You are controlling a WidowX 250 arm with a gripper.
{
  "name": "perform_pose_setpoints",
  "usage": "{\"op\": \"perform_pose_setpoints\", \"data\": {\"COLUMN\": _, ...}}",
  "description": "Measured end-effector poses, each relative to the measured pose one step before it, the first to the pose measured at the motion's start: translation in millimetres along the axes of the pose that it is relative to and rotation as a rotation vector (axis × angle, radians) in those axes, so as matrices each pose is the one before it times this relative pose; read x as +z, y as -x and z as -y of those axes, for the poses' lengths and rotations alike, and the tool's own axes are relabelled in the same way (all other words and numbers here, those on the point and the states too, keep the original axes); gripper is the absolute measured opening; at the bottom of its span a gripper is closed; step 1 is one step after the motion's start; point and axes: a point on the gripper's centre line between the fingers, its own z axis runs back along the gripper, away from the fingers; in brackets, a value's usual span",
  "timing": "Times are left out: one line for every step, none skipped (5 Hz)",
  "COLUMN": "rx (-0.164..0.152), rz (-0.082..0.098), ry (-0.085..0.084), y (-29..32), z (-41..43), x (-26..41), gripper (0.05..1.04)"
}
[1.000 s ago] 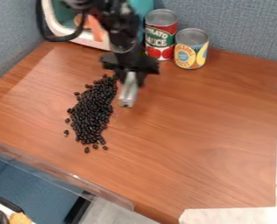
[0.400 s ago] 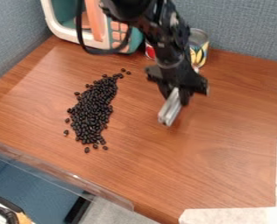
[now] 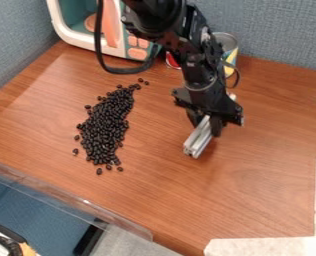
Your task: Sweep into pile
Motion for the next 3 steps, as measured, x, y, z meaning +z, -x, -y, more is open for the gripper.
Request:
{"op": "perform_pose_setpoints", "data": {"rx": -0.0618, "rz": -0.0272, "ry": 0.0214, "y": -3.35, "z": 3.36, "x": 1.39, "gripper": 0.736}}
{"op": "perform_pose_setpoints", "data": {"rx": -0.0418, "rz": -0.0378, "ry": 0.0088, "y": 2.33, "z": 1.24, "x": 2.16, "gripper": 0.991}}
{"op": "perform_pose_setpoints", "data": {"rx": -0.0430, "rz": -0.0022, "ry": 0.0299, "y": -5.96, "z": 4.83, "x": 11.06, "gripper": 1.008}}
